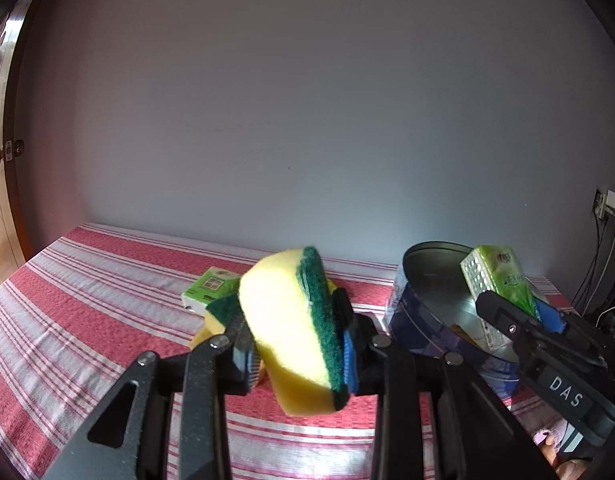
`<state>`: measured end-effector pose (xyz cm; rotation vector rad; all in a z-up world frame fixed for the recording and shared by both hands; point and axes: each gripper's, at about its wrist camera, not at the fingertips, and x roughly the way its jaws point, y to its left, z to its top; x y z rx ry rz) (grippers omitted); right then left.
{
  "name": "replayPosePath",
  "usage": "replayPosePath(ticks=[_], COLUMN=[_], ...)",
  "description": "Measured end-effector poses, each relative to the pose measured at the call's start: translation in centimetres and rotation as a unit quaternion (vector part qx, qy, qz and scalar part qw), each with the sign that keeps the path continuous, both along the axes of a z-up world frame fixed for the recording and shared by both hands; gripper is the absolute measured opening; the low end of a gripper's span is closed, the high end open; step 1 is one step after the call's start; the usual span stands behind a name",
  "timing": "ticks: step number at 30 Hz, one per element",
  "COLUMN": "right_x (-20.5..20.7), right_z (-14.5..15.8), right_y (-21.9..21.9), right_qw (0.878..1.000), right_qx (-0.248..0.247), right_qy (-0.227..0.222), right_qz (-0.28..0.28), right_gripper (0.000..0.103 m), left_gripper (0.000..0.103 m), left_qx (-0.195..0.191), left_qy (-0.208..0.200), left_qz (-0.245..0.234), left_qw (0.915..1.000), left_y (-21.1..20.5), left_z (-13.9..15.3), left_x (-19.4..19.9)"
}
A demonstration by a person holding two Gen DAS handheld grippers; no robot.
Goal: Organize objects
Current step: 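Grasp green tissue pack with right gripper while left gripper holds the sponge, then lower both held items into the tin and open both grippers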
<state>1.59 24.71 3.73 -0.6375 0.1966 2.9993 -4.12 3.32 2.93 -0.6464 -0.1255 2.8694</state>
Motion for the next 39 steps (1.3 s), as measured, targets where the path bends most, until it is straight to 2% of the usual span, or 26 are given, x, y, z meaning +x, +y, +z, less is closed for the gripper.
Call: replayPosePath(ticks=[7,17,22,27,39], right_x=[0.6,0.3,-0.7,-0.5,-1.5], right_z=[0.8,0.2,-0.5,-1.1,-1.7], right_y=[5.9,12.1,13.2,13.8,14.0], right_qw=[0.998,0.992,0.989,0.988,0.985], right_qx=[-0.004,0.009,0.032,0.030,0.042], right_qy=[0.013,0.000,-0.009,-0.016,-0.044], right_qz=[-0.055,-0.122,-0.145,-0.151,-0.163], right_gripper=[0.055,0.055,0.055,0.055,0.055], left_gripper=[0.031,0.031,0.031,0.031,0.031], left_qx=[-0.017,-0.029,-0.036,-0.039,-0.054], left_qy=[0.009,-0.003,-0.006,-0.023,-0.058], left_qz=[-0.047,-0.084,-0.096,-0.097,-0.090], left_qw=[0.9987,0.9961,0.9947,0.9943,0.9927], left_y=[6.6,13.3,15.9,17.4,18.2], left_z=[0.8,0.3,-0.1,-1.0,-2.7], left_x=[-0.3,-1.6,-2.4,-3.7,-6.3])
